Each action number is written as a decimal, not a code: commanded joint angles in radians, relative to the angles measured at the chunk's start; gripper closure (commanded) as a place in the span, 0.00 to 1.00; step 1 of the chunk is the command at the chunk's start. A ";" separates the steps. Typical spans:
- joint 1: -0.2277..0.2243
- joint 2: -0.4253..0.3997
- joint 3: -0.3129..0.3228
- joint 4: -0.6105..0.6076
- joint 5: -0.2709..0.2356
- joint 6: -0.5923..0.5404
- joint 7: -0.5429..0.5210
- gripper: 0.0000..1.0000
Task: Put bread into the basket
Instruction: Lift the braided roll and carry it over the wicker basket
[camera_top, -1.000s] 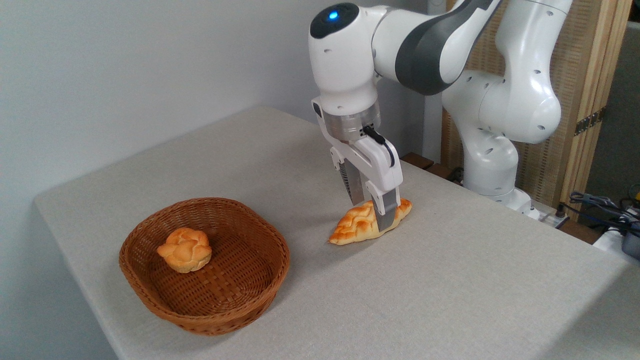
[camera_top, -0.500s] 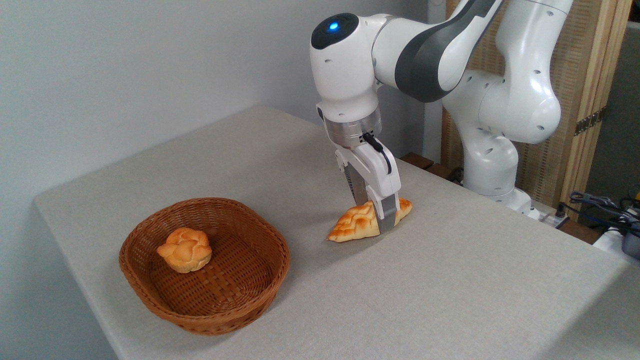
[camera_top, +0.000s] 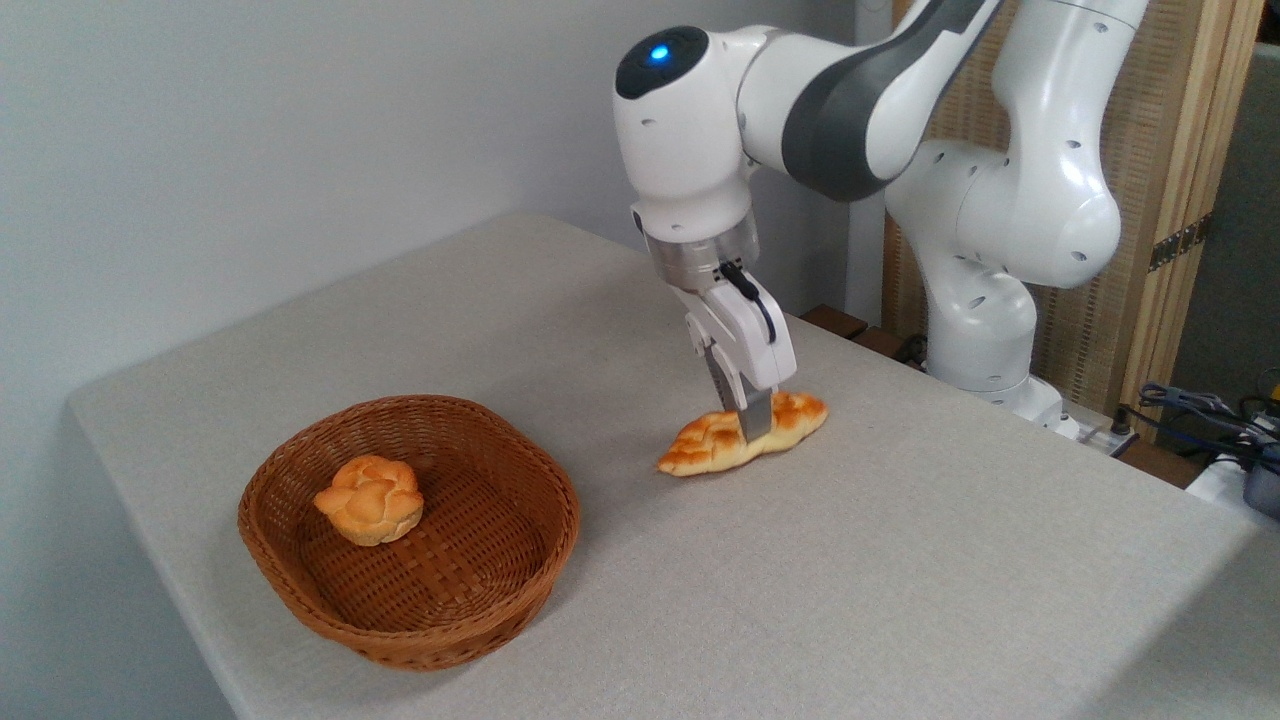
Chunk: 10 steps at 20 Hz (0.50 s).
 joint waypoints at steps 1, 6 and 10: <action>-0.033 -0.001 0.016 0.192 0.004 -0.225 -0.001 0.89; -0.060 0.056 0.150 0.426 -0.112 -0.221 -0.015 0.86; -0.073 0.218 0.171 0.598 -0.182 -0.047 -0.012 0.82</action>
